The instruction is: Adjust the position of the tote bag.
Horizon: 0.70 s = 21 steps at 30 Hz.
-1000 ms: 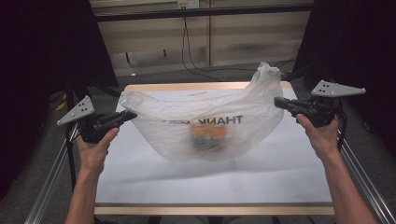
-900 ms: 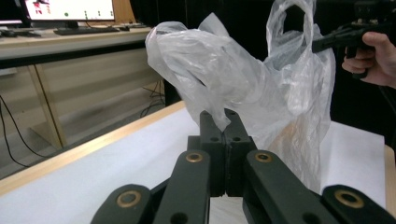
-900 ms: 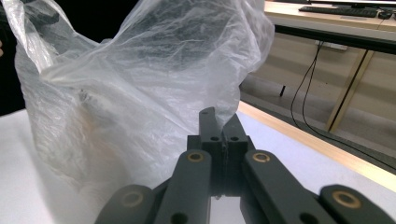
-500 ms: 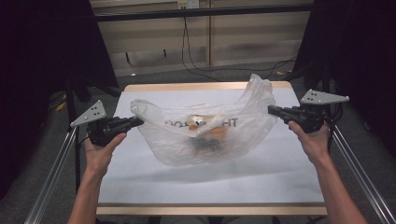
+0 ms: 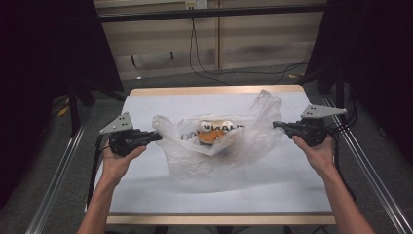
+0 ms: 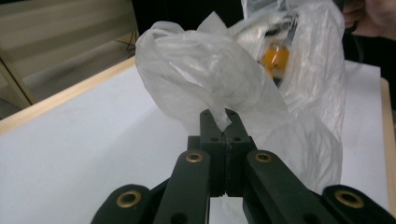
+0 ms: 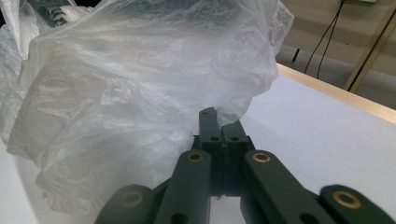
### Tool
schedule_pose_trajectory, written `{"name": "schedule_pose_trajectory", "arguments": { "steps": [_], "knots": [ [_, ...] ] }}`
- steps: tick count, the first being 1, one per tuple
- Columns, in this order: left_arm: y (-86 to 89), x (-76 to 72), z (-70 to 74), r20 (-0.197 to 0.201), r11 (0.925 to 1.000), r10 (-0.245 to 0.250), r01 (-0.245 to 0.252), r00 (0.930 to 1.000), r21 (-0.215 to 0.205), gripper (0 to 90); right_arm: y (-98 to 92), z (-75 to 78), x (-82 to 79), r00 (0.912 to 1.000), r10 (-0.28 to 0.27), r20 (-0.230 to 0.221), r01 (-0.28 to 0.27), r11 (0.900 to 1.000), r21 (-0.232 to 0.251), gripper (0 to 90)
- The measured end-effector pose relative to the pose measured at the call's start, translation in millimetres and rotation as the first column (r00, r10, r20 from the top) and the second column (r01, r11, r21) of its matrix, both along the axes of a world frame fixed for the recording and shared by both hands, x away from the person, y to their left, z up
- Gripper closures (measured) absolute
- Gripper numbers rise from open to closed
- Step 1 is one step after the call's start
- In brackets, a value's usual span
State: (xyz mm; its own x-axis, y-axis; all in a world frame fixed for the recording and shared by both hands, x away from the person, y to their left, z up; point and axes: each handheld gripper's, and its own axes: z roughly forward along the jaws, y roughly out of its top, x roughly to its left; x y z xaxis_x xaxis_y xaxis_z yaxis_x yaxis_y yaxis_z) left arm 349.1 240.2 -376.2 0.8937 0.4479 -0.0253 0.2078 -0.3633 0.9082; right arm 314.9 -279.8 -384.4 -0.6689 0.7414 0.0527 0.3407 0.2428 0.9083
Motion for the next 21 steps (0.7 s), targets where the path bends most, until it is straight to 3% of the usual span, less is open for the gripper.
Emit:
{"name": "schedule_pose_trajectory", "arguments": {
  "steps": [6, 10, 14, 16, 19, 21],
  "knots": [
    [-7.3, 7.8, -14.1, -0.032, 0.9989, 0.003, -0.002, 0.9995, 0.047, 89.7, 7.6, -7.6, 8.2, 1.0000, -0.005, -0.008, 0.005, 1.000, -0.027, 90.0],
    [-12.1, 12.4, -18.7, -0.036, 0.9995, 0.001, 0.001, 0.9993, 0.031, 89.8, 15.6, -16.7, 20.2, 0.9995, -0.017, -0.028, 0.016, 0.999, -0.045, 90.0],
    [-16.2, 17.8, -20.4, -0.036, 0.9996, -0.011, 0.012, 0.9993, 0.026, 89.8, 22.2, -15.9, 29.3, 0.9996, -0.009, -0.026, 0.008, 0.999, -0.036, 90.0],
    [-18.4, 19.5, -24.6, -0.044, 0.9990, -0.011, 0.013, 0.9990, 0.042, 89.8, 22.9, -17.2, 32.7, 0.9994, -0.011, -0.032, 0.010, 0.999, -0.031, 90.0],
    [-21.1, 22.5, -33.1, -0.054, 0.9968, -0.003, 0.007, 0.9985, 0.079, 89.8, 22.1, -26.5, 38.2, 0.9977, -0.050, -0.046, 0.047, 0.996, -0.073, 90.0],
    [-22.6, 25.1, -41.2, -0.078, 0.9964, 0.008, -0.001, 0.9970, 0.085, 89.9, 22.8, -32.9, 41.0, 0.9966, -0.054, -0.062, 0.049, 0.996, -0.074, 90.0]
  ]
}}
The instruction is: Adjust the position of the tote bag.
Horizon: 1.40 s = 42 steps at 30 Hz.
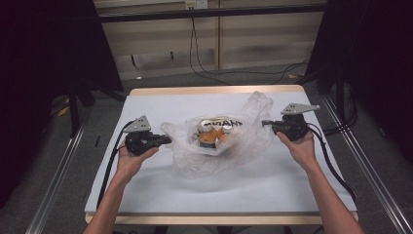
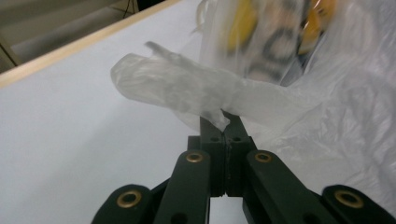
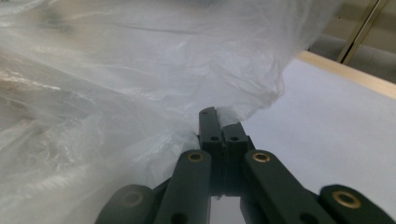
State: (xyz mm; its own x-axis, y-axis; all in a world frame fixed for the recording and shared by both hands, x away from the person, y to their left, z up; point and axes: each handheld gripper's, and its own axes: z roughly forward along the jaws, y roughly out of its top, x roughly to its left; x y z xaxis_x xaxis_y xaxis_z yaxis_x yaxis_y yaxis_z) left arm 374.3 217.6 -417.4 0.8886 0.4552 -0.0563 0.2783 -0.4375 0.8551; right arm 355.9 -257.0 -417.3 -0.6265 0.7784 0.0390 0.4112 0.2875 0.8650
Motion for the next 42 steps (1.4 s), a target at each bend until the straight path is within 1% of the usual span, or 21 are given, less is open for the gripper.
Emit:
{"name": "schedule_pose_trajectory", "arguments": {
  "steps": [4, 6, 8, 12, 13, 17, 18, 21, 23, 24, 26, 29, 31, 33, 34, 35, 38, 39, 40, 41, 42],
  "knots": [
    [-1.8, 3.1, -8.3, -0.010, 0.9993, 0.003, -0.003, 0.9999, 0.038, 89.9, 6.5, -10.7, 4.1, 0.9996, 0.013, -0.025, -0.014, 0.999, -0.030, 90.0],
    [-3.8, 3.6, -11.1, -0.018, 0.9988, -0.005, 0.006, 0.9998, 0.049, 89.9, 7.1, -13.6, 5.3, 0.9992, 0.019, -0.035, -0.020, 0.999, -0.029, 90.0],
    [-6.8, 3.5, -14.3, -0.022, 0.9969, -0.016, 0.017, 0.9996, 0.077, 90.0, 7.0, -15.8, 5.3, 0.9988, 0.022, -0.043, -0.023, 0.999, -0.029, 90.0],
    [-9.5, 3.4, -20.8, -0.029, 0.9932, -0.041, 0.044, 0.9987, 0.108, 90.0, 7.7, -20.9, 3.0, 0.9980, 0.026, -0.058, -0.030, 0.997, -0.069, 90.0],
    [-9.1, 2.9, -22.1, -0.036, 0.9910, -0.024, 0.029, 0.9991, 0.131, 90.0, 7.2, -21.6, 2.6, 0.9979, 0.025, -0.059, -0.029, 0.997, -0.070, 90.0],
    [-6.8, 5.1, -27.5, -0.046, 0.9906, -0.001, 0.007, 0.9989, 0.136, 90.0, 5.3, -26.5, 5.4, 0.9971, 0.016, -0.074, -0.022, 0.997, -0.080, 90.0],
    [-7.2, 5.3, -27.9, -0.045, 0.9871, 0.000, 0.007, 0.9990, 0.160, 90.0, 5.4, -29.0, 6.4, 0.9969, 0.014, -0.077, -0.021, 0.996, -0.086, 90.0],
    [-8.8, 5.3, -30.2, -0.048, 0.9859, -0.009, 0.017, 0.9988, 0.167, 90.0, 4.8, -36.5, 8.6, 0.9946, 0.009, -0.103, -0.019, 0.995, -0.097, 90.0],
    [-10.0, 4.4, -30.8, -0.049, 0.9808, -0.016, 0.025, 0.9987, 0.193, 90.0, 3.4, -35.8, 7.8, 0.9951, 0.008, -0.098, -0.019, 0.994, -0.106, 90.0],
    [-10.1, 3.6, -31.5, -0.049, 0.9754, -0.015, 0.025, 0.9987, 0.219, 90.0, 1.8, -33.9, 6.5, 0.9952, 0.008, -0.098, -0.017, 0.995, -0.093, 90.0],
    [-8.8, 2.4, -35.5, -0.055, 0.9706, -0.016, 0.028, 0.9984, 0.239, 90.0, -1.5, -30.6, 3.4, 0.9960, 0.006, -0.090, -0.013, 0.997, -0.078, 90.0],
    [-4.9, 0.9, -37.8, -0.070, 0.9701, -0.014, 0.031, 0.9975, 0.241, 90.0, -4.2, -28.3, -3.1, 0.9959, 0.014, -0.089, -0.022, 0.996, -0.090, 90.0],
    [-1.5, -2.9, -35.3, -0.076, 0.9744, -0.018, 0.034, 0.9969, 0.222, 90.0, -4.2, -27.3, -8.9, 0.9951, 0.026, -0.095, -0.036, 0.994, -0.102, 90.0],
    [2.0, -6.1, -33.2, -0.069, 0.9751, -0.013, 0.028, 0.9975, 0.220, 90.0, -5.8, -26.7, -15.8, 0.9944, 0.032, -0.101, -0.042, 0.994, -0.103, 90.0],
    [4.4, -6.4, -32.3, -0.066, 0.9721, -0.011, 0.026, 0.9978, 0.233, 90.0, -7.0, -26.0, -18.8, 0.9938, 0.039, -0.104, -0.049, 0.993, -0.104, 90.0],
    [6.4, -6.3, -34.2, -0.070, 0.9739, -0.008, 0.023, 0.9975, 0.226, 90.0, -8.1, -25.4, -21.9, 0.9935, 0.042, -0.106, -0.052, 0.994, -0.098, 90.0],
    [9.4, -4.4, -41.5, -0.080, 0.9637, 0.000, 0.021, 0.9968, 0.266, 90.0, -10.6, -28.3, -28.9, 0.9915, 0.049, -0.121, -0.063, 0.991, -0.117, 90.0],
    [8.7, -3.6, -44.2, -0.090, 0.9615, 0.016, 0.009, 0.9958, 0.275, 90.0, -11.3, -31.3, -29.7, 0.9895, 0.048, -0.136, -0.066, 0.990, -0.126, 90.0],
    [9.6, -0.7, -45.8, -0.100, 0.9611, 0.009, 0.019, 0.9950, 0.276, 90.0, -11.5, -34.8, -29.8, 0.9873, 0.045, -0.152, -0.067, 0.988, -0.141, 90.0],
    [9.2, 0.3, -48.0, -0.107, 0.9643, 0.014, 0.014, 0.9942, 0.265, 90.0, -11.4, -37.7, -30.3, 0.9850, 0.045, -0.167, -0.072, 0.985, -0.158, 90.0],
    [8.6, 0.8, -49.2, -0.106, 0.9616, 0.012, 0.017, 0.9943, 0.274, 90.0, -11.3, -40.6, -30.9, 0.9849, 0.045, -0.167, -0.073, 0.984, -0.165, 90.0]
  ]
}}
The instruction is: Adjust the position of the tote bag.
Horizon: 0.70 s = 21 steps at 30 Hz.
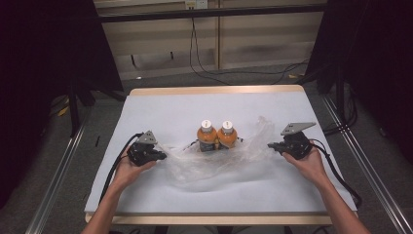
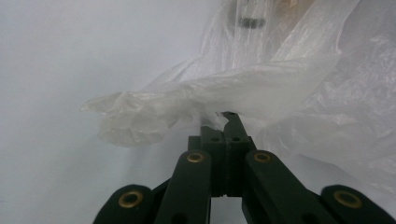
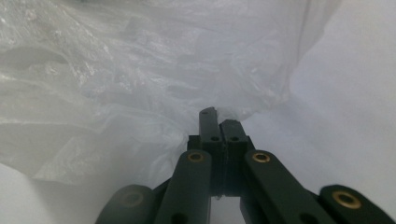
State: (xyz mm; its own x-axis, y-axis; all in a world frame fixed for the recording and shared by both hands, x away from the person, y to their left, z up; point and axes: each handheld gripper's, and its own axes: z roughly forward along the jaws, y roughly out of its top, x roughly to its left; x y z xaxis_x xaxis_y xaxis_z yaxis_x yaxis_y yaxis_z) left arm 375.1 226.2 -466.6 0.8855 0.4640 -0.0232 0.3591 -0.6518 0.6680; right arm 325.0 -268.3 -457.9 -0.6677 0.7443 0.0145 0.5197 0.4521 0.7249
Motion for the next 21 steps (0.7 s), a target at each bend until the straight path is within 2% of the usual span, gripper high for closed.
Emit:
{"name": "schedule_pose_trajectory", "arguments": {
  "steps": [2, 4, 6, 8, 10, 13, 17, 19, 21],
  "knots": [
    [-1.4, -0.7, -1.0, -0.007, 1.0000, -0.006, 0.006, 1.0000, 0.007, 90.0, -2.6, -4.2, -1.1, 0.9999, -0.014, 0.010, 0.014, 1.000, 0.016, 90.0],
    [-1.9, -0.8, -1.1, -0.002, 0.9998, -0.006, 0.006, 1.0000, 0.020, 90.0, -6.8, -6.5, 0.6, 0.9997, -0.023, 0.006, 0.023, 1.000, 0.017, 90.0],
    [-2.7, -0.6, -2.6, -0.001, 0.9997, -0.006, 0.006, 1.0000, 0.024, 90.0, -10.6, -8.9, 0.9, 0.9995, -0.030, -0.005, 0.030, 0.999, 0.037, 90.0],
    [-4.6, -0.5, -5.0, -0.005, 0.9992, -0.011, 0.011, 0.9999, 0.039, 90.0, -9.7, -15.1, 0.1, 0.9993, -0.030, -0.020, 0.030, 1.000, 0.004, 90.0],
    [-4.5, 0.6, -5.5, -0.012, 0.9993, -0.012, 0.013, 0.9998, 0.036, 90.0, -8.5, -20.8, -0.4, 0.9988, -0.034, -0.035, 0.033, 0.999, -0.032, 90.0],
    [-1.6, 2.2, -7.1, -0.010, 0.9998, -0.006, 0.006, 0.9999, 0.021, 90.0, -11.0, -23.2, 2.3, 0.9987, -0.032, -0.038, 0.031, 0.999, -0.020, 90.0],
    [-0.5, 5.3, -9.2, -0.011, 0.9998, 0.022, -0.022, 0.9997, -0.002, 90.0, -11.2, -23.4, 3.7, 0.9985, -0.036, -0.041, 0.035, 0.999, -0.029, 90.0],
    [2.3, 8.4, -9.7, -0.038, 0.9994, 0.028, -0.029, 0.9989, -0.022, 90.0, -12.2, -24.6, 5.1, 0.9985, -0.039, -0.038, 0.038, 0.999, -0.018, 90.0],
    [3.8, 8.0, -10.8, -0.048, 0.9985, 0.031, -0.033, 0.9983, -0.043, 90.0, -10.8, -24.2, 3.4, 0.9991, -0.037, -0.023, 0.036, 0.999, -0.038, 90.0]
  ]
}}
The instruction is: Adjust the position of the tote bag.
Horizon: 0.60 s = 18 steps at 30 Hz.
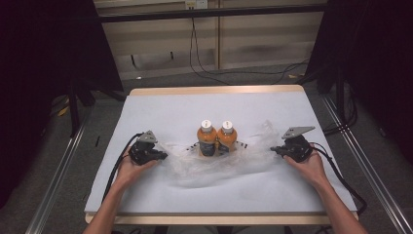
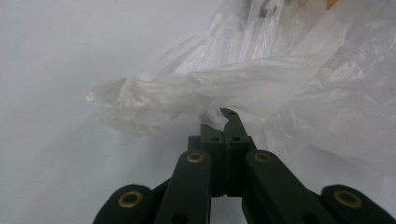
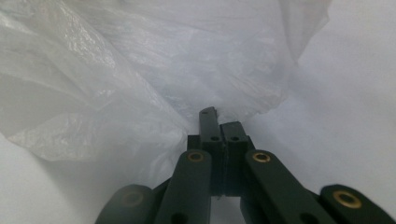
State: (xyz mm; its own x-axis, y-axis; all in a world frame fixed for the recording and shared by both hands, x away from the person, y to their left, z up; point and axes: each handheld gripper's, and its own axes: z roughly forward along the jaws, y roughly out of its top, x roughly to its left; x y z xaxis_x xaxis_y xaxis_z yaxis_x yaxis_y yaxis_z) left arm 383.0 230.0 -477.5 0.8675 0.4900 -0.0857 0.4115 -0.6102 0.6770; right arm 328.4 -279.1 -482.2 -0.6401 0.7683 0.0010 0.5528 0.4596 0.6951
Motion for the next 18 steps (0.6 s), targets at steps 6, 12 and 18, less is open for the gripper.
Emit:
{"name": "schedule_pose_trajectory", "arguments": {
  "steps": [6, 12, 18],
  "knots": [
    [1.5, -4.9, 1.1, -0.003, 0.9999, 0.014, -0.014, 0.9999, -0.001, 74.3, -2.3, -1.4, -3.1, 0.9999, -0.015, -0.003, 0.015, 0.998, 0.054, 71.9],
    [7.9, -5.8, 8.0, -0.003, 0.9954, 0.074, -0.074, 0.9973, -0.060, 47.4, -2.8, 1.1, -3.0, 0.9995, -0.033, 0.002, 0.032, 0.994, 0.109, 53.8],
    [21.5, -6.5, 19.2, -0.025, 0.9803, 0.109, -0.112, 0.9937, -0.163, 26.3, -10.2, 13.4, -8.4, 0.9967, -0.073, 0.034, 0.065, 0.981, 0.182, 34.9]
  ]
}}
